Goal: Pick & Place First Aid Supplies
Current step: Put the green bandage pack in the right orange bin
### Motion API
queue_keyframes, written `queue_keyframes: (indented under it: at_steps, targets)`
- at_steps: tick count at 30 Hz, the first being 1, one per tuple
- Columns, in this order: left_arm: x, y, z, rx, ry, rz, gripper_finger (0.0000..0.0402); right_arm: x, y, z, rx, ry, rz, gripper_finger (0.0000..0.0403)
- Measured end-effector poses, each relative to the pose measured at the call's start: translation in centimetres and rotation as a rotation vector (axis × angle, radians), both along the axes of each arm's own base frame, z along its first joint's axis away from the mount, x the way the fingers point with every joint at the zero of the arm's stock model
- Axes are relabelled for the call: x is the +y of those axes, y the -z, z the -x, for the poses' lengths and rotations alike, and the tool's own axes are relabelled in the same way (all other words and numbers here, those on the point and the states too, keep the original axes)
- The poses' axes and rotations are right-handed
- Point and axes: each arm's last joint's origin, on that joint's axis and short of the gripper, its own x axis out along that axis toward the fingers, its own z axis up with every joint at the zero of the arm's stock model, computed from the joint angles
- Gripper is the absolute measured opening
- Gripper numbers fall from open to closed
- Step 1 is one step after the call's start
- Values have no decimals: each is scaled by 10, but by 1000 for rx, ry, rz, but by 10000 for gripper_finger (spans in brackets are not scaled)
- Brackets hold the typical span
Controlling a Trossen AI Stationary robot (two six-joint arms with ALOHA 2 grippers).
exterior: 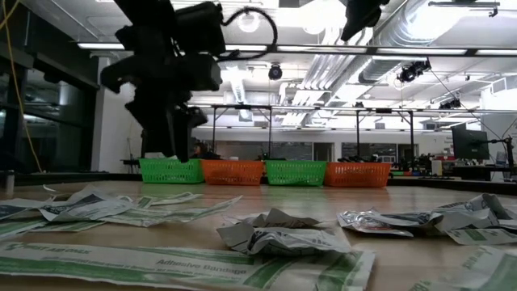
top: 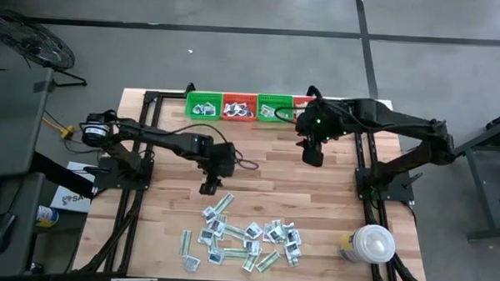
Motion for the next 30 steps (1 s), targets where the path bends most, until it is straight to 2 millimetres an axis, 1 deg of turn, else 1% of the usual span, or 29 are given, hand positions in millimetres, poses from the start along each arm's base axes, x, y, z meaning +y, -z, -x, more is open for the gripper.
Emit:
queue_keyframes:
  at_steps: [2,4,8,10,12,15,17,19,21,23,25,30]
  targets:
    - [-7,0,0,-17,82,-100,172,5,0,-1,0,21,11,142]
    - [-14,0,0,-30,168,-158,172,10,0,-1,-7,49,-5,142]
    - [-23,0,-1,-59,286,-191,172,20,0,-3,-17,78,-28,142]
    - [-25,4,-4,-64,325,-213,172,27,0,-3,-22,97,-13,142]
    - [-24,6,-4,-64,354,-238,172,32,-1,-3,-32,121,-8,142]
    - [-24,9,-10,-95,392,-267,172,39,-1,-4,-48,151,-15,142]
    - [-24,11,-9,-88,408,-277,172,44,-1,-4,-54,170,-20,142]
    - [-24,12,-14,-121,412,-284,172,47,-1,-4,-63,190,-24,142]
    - [-25,14,-11,-95,420,-272,172,51,-2,-4,-72,207,-27,142]
    - [-29,16,-15,-108,432,-273,172,54,-2,-4,-78,220,-32,142]
    - [-34,18,-13,-96,451,-274,172,57,-2,-3,-84,231,-33,142]
    - [-51,16,-14,-135,483,-312,172,64,-2,-3,-95,245,-53,142]
